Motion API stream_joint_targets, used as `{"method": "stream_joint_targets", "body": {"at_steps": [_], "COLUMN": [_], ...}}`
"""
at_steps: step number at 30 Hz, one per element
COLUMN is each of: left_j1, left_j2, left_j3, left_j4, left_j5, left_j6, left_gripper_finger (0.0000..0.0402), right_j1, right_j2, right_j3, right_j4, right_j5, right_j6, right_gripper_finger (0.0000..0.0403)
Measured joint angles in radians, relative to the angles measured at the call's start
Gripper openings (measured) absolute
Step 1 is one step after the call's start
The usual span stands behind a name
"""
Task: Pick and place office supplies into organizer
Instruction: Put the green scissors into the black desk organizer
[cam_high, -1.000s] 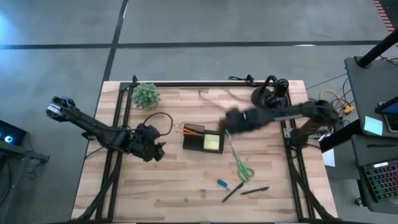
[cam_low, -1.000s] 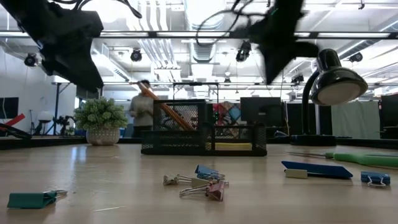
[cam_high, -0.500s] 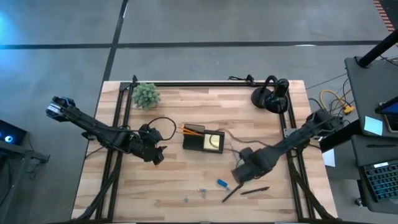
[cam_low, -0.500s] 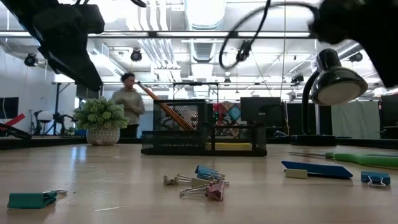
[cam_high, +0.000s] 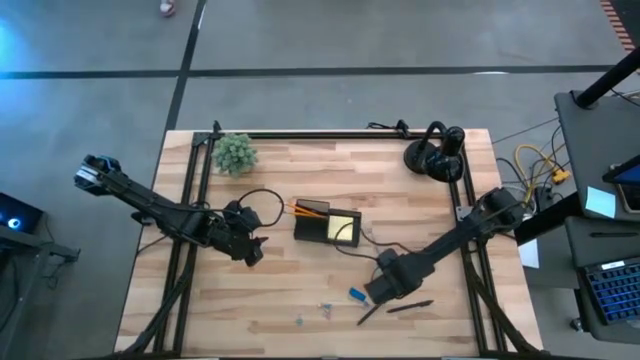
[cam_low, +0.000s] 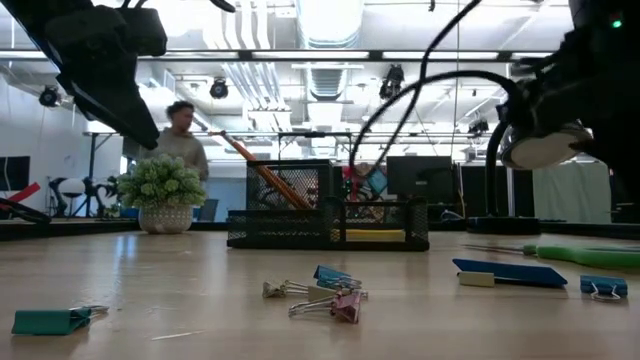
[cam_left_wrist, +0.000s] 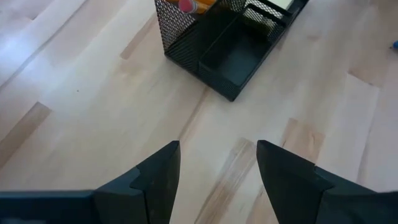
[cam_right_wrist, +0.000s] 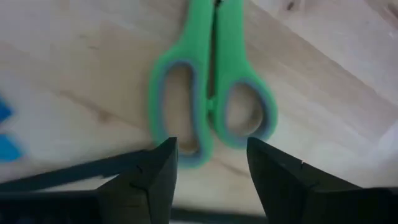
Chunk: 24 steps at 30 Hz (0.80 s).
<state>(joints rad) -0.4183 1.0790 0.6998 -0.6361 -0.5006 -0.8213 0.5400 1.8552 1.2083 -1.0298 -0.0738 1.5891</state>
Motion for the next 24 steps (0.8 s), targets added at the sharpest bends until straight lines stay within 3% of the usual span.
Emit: {"method": "stream_joint_targets", "body": {"at_steps": [7,14,24], "left_j1": [0.0,0.0,0.0], "left_j2": [0.0,0.0,0.0], "left_j3": [0.0,0.0,0.0], "left_j4": [0.0,0.0,0.0], "left_j5": [0.003,0.003,0.002], "left_j6": [-0.005,-0.01,-0.012], "left_gripper_finger": [0.0199,0.0199,0.0199], "right_j1": [-0.025,-0.04,-0.061], "right_j2": [-0.004,-0.021,-0.016], "right_j3": [-0.06,-0.118,-0.158], "right_j4": [0.015,0.201,0.216], "right_j5": [0.015,0.011,0.002], "right_j6": [-0.028,-0.053,-0.048], "right_gripper_finger": [0.0168,0.0131,0.0086]}}
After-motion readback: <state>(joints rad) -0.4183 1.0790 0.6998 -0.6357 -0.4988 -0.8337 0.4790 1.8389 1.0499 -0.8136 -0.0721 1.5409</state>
